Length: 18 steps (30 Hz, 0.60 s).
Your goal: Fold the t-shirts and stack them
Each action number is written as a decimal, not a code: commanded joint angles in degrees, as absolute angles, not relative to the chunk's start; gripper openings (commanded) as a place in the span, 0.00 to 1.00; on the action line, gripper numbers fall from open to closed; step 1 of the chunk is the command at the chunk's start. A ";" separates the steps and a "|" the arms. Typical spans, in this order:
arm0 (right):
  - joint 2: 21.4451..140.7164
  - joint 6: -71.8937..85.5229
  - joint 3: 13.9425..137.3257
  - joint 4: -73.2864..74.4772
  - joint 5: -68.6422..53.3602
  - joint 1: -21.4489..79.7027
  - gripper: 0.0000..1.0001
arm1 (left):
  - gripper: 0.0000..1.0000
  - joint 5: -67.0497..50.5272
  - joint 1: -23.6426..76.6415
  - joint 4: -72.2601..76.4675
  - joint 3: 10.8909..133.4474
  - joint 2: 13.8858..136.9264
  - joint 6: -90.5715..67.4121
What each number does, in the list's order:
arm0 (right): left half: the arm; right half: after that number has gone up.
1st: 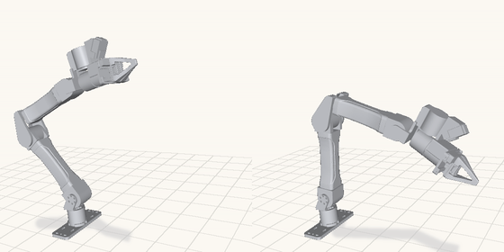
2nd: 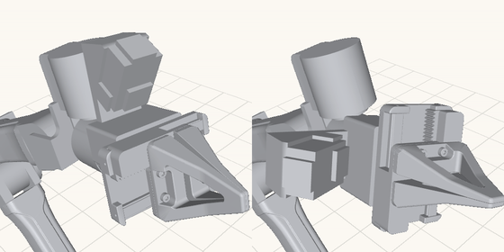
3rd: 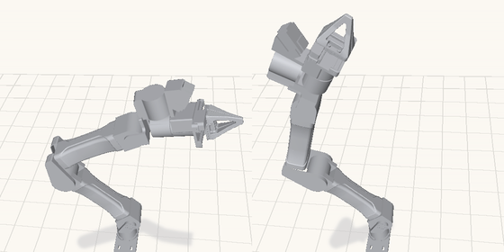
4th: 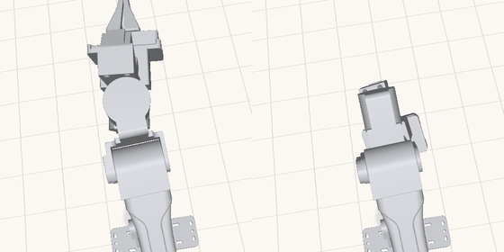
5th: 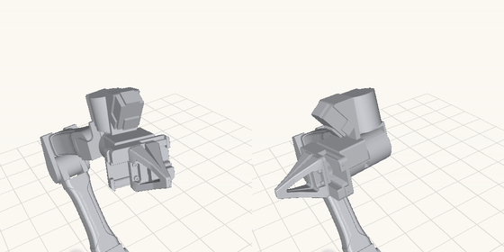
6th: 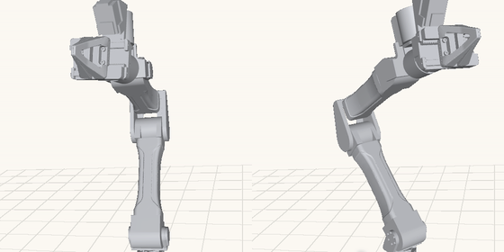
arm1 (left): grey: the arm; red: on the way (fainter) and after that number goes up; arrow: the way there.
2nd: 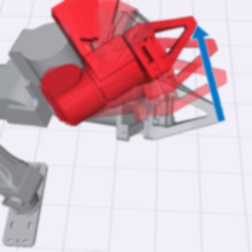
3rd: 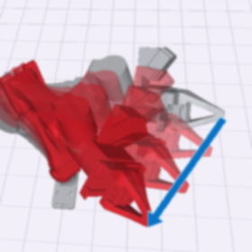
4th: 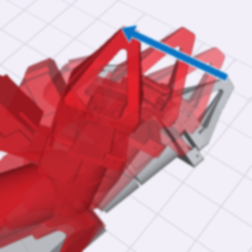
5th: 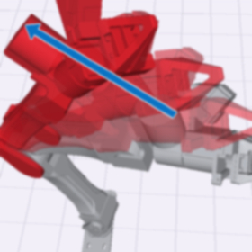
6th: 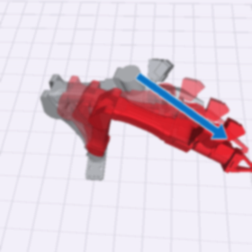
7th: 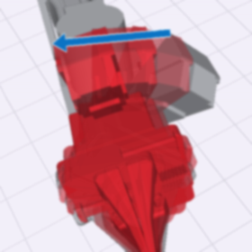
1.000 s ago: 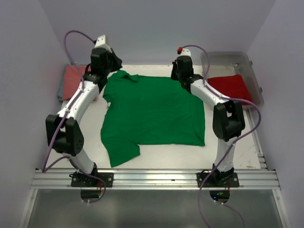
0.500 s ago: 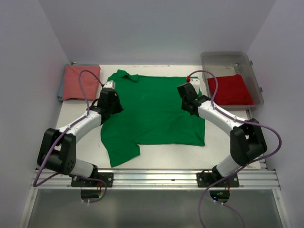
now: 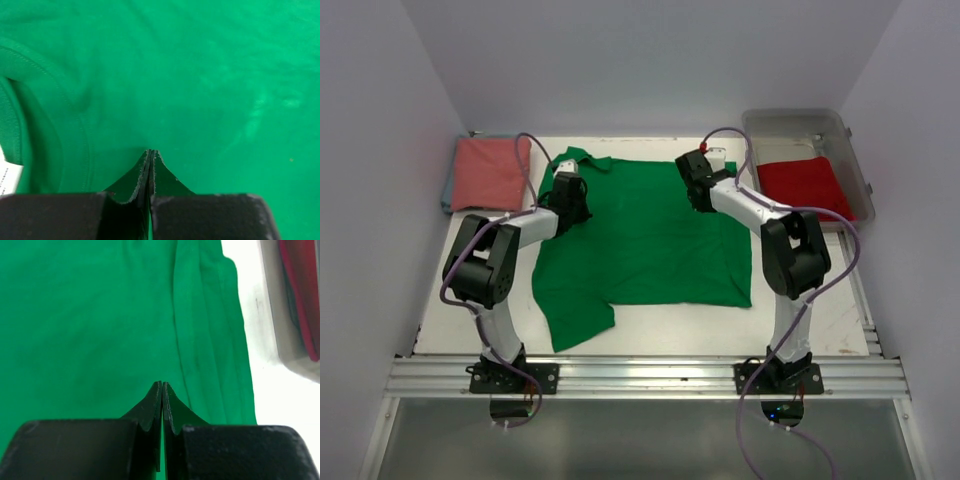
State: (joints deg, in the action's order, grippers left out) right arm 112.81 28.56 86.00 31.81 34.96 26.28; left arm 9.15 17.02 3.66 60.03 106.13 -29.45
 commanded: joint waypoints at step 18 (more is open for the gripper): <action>124.54 29.79 93.17 34.28 28.57 19.51 0.00 | 0.00 18.72 11.87 -5.01 56.43 106.35 -34.27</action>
State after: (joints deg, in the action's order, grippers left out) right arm 124.38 28.53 92.68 34.24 30.61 20.05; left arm 14.61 14.59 2.52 58.26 106.87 -32.47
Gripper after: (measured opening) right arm 0.007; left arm 0.004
